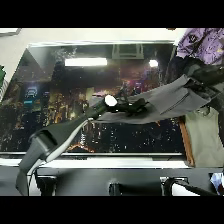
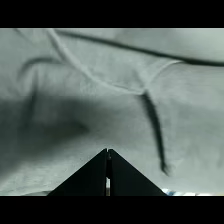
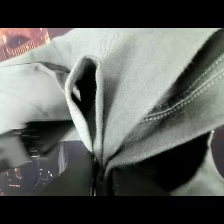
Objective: Fold the clothes and pants, and hang the long-sleeved shirts on hangers.
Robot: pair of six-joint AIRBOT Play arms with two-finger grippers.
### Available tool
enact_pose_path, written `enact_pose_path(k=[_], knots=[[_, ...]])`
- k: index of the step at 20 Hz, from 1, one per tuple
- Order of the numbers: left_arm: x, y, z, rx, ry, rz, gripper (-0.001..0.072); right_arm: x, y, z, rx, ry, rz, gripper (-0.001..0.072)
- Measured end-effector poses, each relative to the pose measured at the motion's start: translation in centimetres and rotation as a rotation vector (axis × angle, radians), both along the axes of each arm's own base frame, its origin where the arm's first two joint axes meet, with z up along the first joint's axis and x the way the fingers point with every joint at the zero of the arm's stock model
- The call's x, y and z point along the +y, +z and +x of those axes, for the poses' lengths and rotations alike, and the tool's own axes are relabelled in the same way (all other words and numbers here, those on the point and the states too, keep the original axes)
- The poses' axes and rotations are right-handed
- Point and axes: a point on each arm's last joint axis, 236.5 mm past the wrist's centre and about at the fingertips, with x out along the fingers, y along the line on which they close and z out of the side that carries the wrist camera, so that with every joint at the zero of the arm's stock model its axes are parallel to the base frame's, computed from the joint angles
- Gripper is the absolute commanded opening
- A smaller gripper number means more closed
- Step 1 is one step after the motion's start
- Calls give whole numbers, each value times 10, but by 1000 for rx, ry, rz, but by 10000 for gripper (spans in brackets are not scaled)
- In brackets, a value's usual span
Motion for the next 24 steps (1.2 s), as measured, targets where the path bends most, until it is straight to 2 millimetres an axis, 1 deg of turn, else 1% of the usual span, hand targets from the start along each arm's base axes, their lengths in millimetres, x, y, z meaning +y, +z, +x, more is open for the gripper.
enact_pose_path(k=[2,4,7,9,10,11,12,13,15,17,19,21,23,24], knots=[[-21,-4,-7,27,15,-22,15,-2,11,-3,-10,-3,-12,33],[-37,-11,-13,66,33,-38,16,-3,16,-6,-10,-7,-18,33],[-49,-19,-18,103,44,-48,15,-5,19,-7,-11,-12,-28,33],[-44,-17,-11,111,49,-51,13,-7,20,-7,-12,-20,-37,33],[-37,-13,-5,103,44,-46,13,-8,19,-7,-12,-26,-39,33],[-28,-8,1,88,29,-31,12,-9,19,-5,-12,-30,-40,32],[-13,-3,8,69,8,2,13,-7,18,-3,-14,-36,-36,32],[6,1,16,40,-14,49,13,-4,17,-1,-14,-38,-30,32],[57,16,38,-38,-48,173,15,14,14,5,-9,-25,-13,32],[124,38,62,-115,-57,314,17,44,8,9,8,2,9,32],[199,69,86,-188,-30,438,17,80,0,13,30,26,24,32],[272,101,101,-234,17,534,17,124,-9,18,37,53,46,32],[334,129,108,-256,81,597,17,168,-19,22,43,70,75,32],[358,140,110,-261,110,616,17,189,-26,24,48,74,89,32]])
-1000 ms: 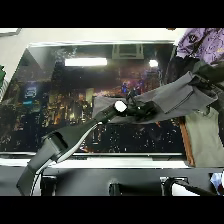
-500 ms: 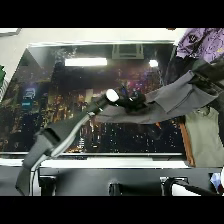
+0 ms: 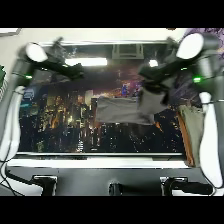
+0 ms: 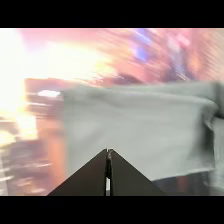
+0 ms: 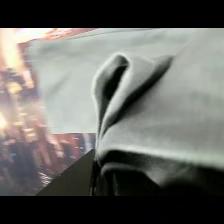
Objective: Fold the clothes and pants, and hang the long-sleeved shirts on hangers.
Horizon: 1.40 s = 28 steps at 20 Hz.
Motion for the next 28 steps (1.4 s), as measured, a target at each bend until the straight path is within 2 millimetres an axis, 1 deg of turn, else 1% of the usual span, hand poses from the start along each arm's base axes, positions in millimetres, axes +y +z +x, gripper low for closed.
enact_pose_path(k=[1,3,4,5,7,9,11,13,14,15,16,17,19,20,22,23,25,26,27,28], knots=[[23,10,0,-10,30,13,17,20,-7,2,4,3,14,32],[57,22,-1,-20,73,38,18,52,-24,4,23,7,36,32],[70,26,-3,-21,89,48,17,66,-33,5,36,9,45,32],[80,28,-5,-18,99,53,18,78,-42,6,48,11,54,32],[92,30,-6,-14,115,63,17,100,-60,8,72,17,75,32],[98,31,-7,-13,122,69,18,117,-76,12,91,18,105,33],[101,31,-8,-10,126,71,17,130,-86,14,105,19,132,34],[104,31,-8,-10,128,75,18,138,-96,19,109,17,149,36],[105,31,-9,-9,129,75,17,141,-100,21,109,19,157,66],[105,31,-9,-9,129,75,18,146,-104,24,107,23,169,183],[105,30,-9,-7,129,75,18,151,-107,26,104,29,188,352],[105,29,-9,-3,129,76,18,159,-107,30,93,40,216,476],[105,26,-9,5,130,77,18,173,-100,36,57,61,281,487],[105,24,-9,10,129,78,17,180,-93,40,30,72,314,487],[104,20,-10,17,127,79,18,189,-71,45,-34,100,374,492],[103,18,-10,22,125,79,17,189,-59,46,-62,110,394,503],[101,16,-10,27,120,80,18,181,-30,46,-124,136,415,503],[100,15,-10,29,118,80,18,171,-15,46,-149,148,417,506],[100,14,-10,30,117,79,18,154,0,47,-175,157,410,568],[100,13,-10,32,117,80,18,131,11,48,-193,160,391,603]])
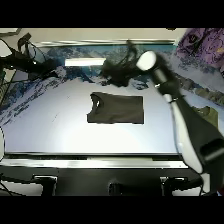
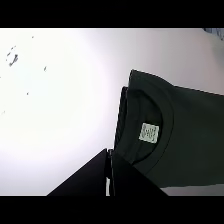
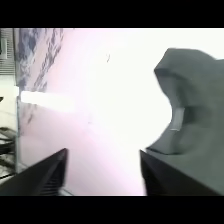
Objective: Fold the clothes and pants, and hang the long-sleeved shirts on hangers.
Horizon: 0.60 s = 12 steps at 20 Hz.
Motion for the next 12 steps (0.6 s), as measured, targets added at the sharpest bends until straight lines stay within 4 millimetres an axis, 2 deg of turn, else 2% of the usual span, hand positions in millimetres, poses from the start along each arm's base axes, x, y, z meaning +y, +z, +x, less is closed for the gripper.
enact_pose_path(k=[2,3,5,7,8,10,12], knots=[[0,0,0,0,0,0,18,-56,10,6,-16,-20,-56,600],[1,0,0,0,1,0,17,-89,9,8,-9,-34,-92,600],[2,0,1,0,4,0,18,-155,-5,12,32,-71,-151,598],[3,0,1,0,6,0,18,-210,-30,11,92,-106,-169,597],[3,0,1,0,6,0,18,-229,-46,7,131,-110,-154,595],[3,0,1,0,7,0,18,-251,-82,-1,207,-102,-113,582],[4,0,1,0,8,0,18,-255,-121,-11,282,-72,-71,551]])
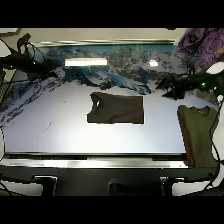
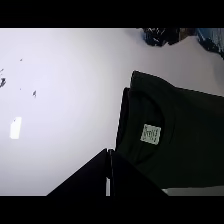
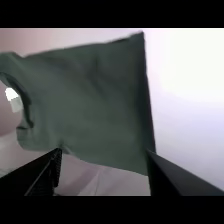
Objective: Fold the clothes and pants, and hang the long-sleeved shirts on hangers.
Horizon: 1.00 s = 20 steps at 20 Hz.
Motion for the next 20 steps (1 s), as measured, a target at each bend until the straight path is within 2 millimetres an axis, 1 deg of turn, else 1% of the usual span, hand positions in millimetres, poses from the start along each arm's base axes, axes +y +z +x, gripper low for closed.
enact_pose_path(k=[2,4,7,10,11,12,14,15,17,18,20], knots=[[0,0,0,0,0,0,18,4,-38,-8,63,21,37,550],[0,0,0,0,0,0,18,13,-70,-12,110,34,60,549],[0,0,0,0,0,0,19,34,-101,-12,139,54,105,545],[0,0,0,0,0,0,19,56,-123,-11,155,75,120,539],[0,0,0,0,0,0,19,63,-127,-12,164,80,125,495],[0,0,0,0,0,0,19,68,-131,-13,169,87,126,380],[0,0,0,0,0,0,18,75,-139,-15,176,97,114,60],[0,0,0,0,0,0,18,78,-140,-15,178,98,115,34],[0,0,0,0,0,0,19,83,-132,-12,164,94,133,34],[0,0,0,0,0,0,19,84,-122,-8,140,88,142,33],[0,0,0,0,0,0,19,83,-96,6,77,70,146,33]])
